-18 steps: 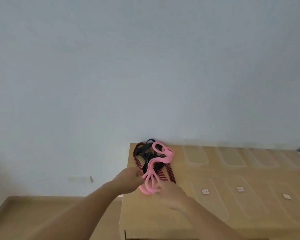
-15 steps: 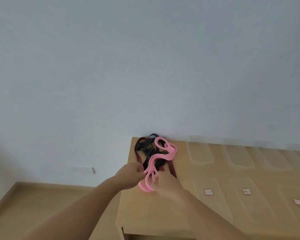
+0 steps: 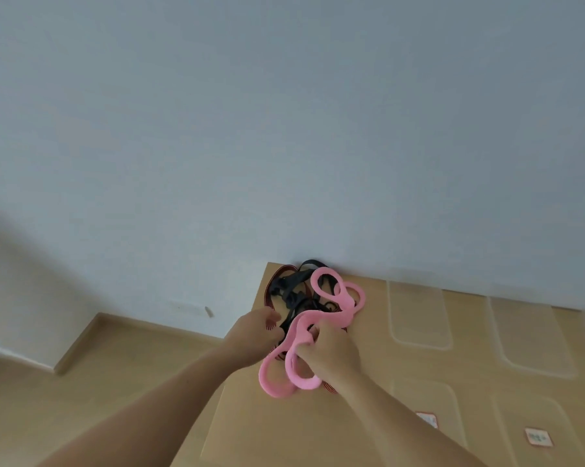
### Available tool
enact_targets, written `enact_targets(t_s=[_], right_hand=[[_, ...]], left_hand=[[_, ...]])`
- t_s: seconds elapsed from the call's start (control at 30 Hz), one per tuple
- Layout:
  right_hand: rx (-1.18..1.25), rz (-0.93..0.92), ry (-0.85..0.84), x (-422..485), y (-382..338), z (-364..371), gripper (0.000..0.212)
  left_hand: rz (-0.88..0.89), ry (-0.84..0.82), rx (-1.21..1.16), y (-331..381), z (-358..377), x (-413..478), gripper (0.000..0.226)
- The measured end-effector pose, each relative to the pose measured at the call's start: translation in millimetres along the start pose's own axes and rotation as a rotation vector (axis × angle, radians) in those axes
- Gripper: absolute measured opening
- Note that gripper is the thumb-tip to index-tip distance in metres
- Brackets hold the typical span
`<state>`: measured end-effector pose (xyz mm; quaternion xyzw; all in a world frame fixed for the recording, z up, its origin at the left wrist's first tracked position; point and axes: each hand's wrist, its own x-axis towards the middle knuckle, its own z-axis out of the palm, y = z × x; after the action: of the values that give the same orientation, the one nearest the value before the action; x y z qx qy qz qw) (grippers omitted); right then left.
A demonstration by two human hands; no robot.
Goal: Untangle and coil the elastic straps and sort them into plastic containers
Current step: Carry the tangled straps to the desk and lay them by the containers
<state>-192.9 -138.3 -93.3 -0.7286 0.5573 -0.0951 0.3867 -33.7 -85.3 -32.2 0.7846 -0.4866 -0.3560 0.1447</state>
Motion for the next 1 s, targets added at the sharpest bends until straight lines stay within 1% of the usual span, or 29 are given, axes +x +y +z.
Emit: enact_targets(t_s=[0.1,0.17,0.27,0.33,0.37,0.4,0.43,0.47,0.53,0.6,0.67,0.73,0.8,0.87,0.93,1.0], right_hand=[[0.155,-0.058,0.093,-1,0,-24,0.015],[0.276,-0.085,0.150,-1,-6,-47,0.020],[0.558,-0.140,0.151,-6,-30,-93,0.015],[0.649,-0.218,0.127,-12,-48,-122,0.012],[0.686,-0.253,0.107,-15,-56,-134,0.012],[0.728,-0.281,0.089,-18,-63,-144,0.012],[0.768,-0.302,0.077,-22,-69,-152,0.014],[0.807,-0.316,0.073,-25,-74,-160,0.015],[0.879,-0.330,0.078,-31,-82,-171,0.018],[0.895,-0.334,0.111,-34,-82,-178,0.018],[0.817,-0.282,0.175,-33,-75,-180,0.018],[0.739,-0.153,0.204,-29,-58,-173,0.019],[0.695,-0.001,0.146,-26,-40,-157,0.021],[0.648,0.083,0.052,-23,-27,-133,0.020],[0.691,0.090,-0.045,-20,-19,-107,0.021],[0.734,0.075,-0.096,-17,-16,-87,0.017]], left_hand=[[0.041,-0.015,-0.002,17,-11,6,0.038],[0.070,-0.025,-0.011,30,-18,9,0.044],[0.147,-0.041,-0.122,49,-26,11,0.061],[0.245,-0.057,-0.175,63,-29,10,0.070],[0.292,-0.060,-0.179,70,-28,9,0.068],[0.333,-0.060,-0.178,76,-27,9,0.057],[0.350,-0.064,-0.171,82,-25,10,0.040],[0.371,-0.068,-0.174,89,-25,9,0.027],[0.382,-0.072,-0.196,98,-24,10,0.024],[0.369,-0.081,-0.273,103,-26,12,0.013],[0.346,-0.085,-0.337,103,-33,12,0.024],[0.309,-0.084,-0.396,102,-43,13,0.026],[0.281,-0.100,-0.523,101,-50,14,0.024],[0.221,-0.151,-0.749,99,-54,16,0.026],[0.147,-0.158,-0.900,94,-50,20,0.025],[0.113,-0.057,-0.882,88,-45,21,0.018]])
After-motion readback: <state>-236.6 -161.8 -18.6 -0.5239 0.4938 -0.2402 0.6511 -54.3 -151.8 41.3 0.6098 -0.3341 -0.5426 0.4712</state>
